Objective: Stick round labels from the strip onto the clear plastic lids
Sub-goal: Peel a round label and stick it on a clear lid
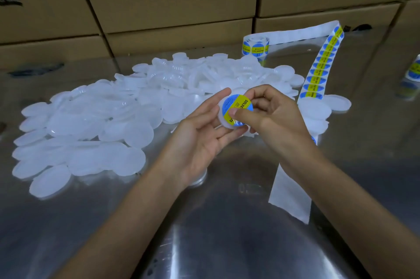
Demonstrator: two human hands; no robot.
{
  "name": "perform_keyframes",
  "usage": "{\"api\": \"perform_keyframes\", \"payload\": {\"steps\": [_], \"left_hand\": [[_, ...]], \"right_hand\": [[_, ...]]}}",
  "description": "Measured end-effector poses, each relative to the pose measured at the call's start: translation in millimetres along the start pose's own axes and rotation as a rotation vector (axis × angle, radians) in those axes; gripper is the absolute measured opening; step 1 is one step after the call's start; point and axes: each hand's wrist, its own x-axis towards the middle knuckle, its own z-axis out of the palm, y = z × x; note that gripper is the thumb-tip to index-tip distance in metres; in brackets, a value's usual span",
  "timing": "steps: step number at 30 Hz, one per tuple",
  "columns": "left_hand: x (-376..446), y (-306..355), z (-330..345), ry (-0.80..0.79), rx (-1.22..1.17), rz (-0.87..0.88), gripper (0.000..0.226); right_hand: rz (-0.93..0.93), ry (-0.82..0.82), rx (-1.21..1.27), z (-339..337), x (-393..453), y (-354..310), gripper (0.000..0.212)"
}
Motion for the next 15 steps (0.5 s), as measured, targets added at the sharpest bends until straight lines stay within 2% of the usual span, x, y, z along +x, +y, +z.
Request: {"api": "perform_keyframes", "payload": {"steps": [15], "left_hand": [[0, -3, 5, -0.002, 0.013, 0.006, 0.038]], "right_hand": [[-0.117, 0.058, -0.151, -1, 2, 14, 0.029]]}}
